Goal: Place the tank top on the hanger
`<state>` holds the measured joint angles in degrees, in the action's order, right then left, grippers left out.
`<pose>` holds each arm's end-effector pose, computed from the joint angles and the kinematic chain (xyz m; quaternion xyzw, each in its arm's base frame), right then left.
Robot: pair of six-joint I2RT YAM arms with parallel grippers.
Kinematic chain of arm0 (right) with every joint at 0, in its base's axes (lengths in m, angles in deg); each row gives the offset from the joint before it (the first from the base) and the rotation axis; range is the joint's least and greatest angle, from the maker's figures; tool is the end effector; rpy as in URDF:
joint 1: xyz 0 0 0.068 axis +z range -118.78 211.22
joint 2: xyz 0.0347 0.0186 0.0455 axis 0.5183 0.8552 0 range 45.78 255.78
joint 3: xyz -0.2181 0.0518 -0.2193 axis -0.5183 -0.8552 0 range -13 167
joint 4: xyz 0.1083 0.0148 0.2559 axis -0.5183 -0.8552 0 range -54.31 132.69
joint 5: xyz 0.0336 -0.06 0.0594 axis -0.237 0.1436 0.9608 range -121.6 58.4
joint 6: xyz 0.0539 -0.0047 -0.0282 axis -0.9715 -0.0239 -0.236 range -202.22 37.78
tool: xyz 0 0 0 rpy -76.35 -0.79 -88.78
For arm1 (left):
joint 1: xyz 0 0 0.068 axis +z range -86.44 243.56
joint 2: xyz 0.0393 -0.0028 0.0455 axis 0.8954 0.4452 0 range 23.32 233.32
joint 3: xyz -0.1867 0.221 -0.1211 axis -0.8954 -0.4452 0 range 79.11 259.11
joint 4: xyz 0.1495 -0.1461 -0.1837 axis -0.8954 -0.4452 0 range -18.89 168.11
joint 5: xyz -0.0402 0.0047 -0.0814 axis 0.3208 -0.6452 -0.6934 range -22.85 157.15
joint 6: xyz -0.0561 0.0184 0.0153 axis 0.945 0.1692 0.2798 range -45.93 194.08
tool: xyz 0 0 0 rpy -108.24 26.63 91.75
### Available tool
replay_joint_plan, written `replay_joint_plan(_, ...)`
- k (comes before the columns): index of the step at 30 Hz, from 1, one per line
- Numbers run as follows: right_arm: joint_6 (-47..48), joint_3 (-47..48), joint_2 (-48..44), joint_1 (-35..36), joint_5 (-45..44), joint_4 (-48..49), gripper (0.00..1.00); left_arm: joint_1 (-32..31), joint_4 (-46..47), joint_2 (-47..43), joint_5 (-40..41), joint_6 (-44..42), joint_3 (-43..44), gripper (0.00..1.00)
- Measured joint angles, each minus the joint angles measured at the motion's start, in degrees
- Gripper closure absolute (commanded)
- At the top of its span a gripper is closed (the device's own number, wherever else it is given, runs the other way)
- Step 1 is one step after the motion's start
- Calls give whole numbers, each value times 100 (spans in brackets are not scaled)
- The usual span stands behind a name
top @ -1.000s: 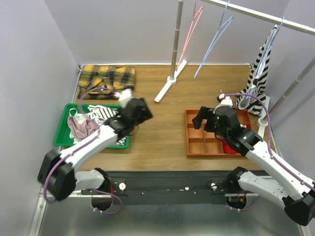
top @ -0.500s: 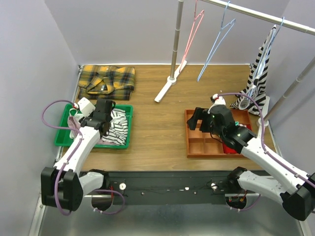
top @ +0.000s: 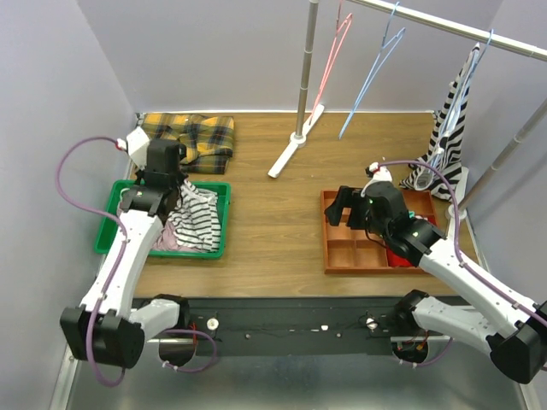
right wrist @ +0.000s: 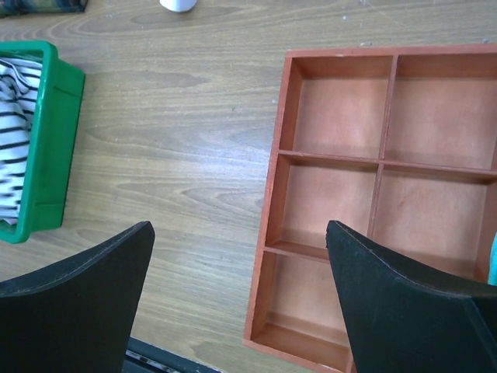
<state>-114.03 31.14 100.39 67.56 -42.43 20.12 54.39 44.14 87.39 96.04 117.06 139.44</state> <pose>0.1756 0.1186 0.3094 0.0104 0.8762 0.1972 0.4397 0.2430 -0.0168 0.3617 -0.3580 0.7997 0.0135 0.4817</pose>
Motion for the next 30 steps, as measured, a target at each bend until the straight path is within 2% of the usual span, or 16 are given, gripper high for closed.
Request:
replay_joint_plan(4, 48, 282, 63, 0, -4, -74, 0, -540, -179, -173, -229, -551, 1287, 100)
replay_joint_plan(12, 190, 1263, 293, 0, -127, -144, 0, -2859, -584, 446, -140, -1405, 3864, 100)
replay_joint_plan(15, 210, 1462, 284, 0, -225, -179, 0, -3292, -629, 605, -39, -1523, 4192, 100)
replay_joint_plan(19, 219, 1486, 225, 0, -339, -284, 0, -3862, -527, 444, -55, -1460, 3560, 100)
replay_joint_plan(20, 214, 1471, 203, 0, -348, -299, 0, -3985, -299, 350, -103, -1410, 3198, 95)
replay_joint_plan(21, 210, 1434, 173, 0, -354, -313, 0, -4118, -188, 225, -192, -1290, 2693, 84)
replay_joint_plan(22, 188, 1344, 122, 0, -365, -310, 0, -4306, 37, 127, -380, -1176, 2033, 78)
replay_joint_plan(23, 184, 1292, 98, 0, -369, -304, 0, -4400, 210, 76, -463, -1104, 1725, 68)
replay_joint_plan(24, 166, 1156, 39, 0, -374, -319, 0, -4568, 337, 52, -643, -999, 1130, 54)
replay_joint_plan(25, 142, 1010, -7, 0, -369, -299, 0, -4688, 542, 63, -826, -896, 629, 32)
replay_joint_plan(26, 79, 765, -57, 0, -354, -227, 0, -4806, 798, 105, -994, -752, -17, 32)
replay_joint_plan(30, -127, 37, 55, 0, -87, -63, 0, -4933, 848, 151, -1187, -317, -1399, 32)
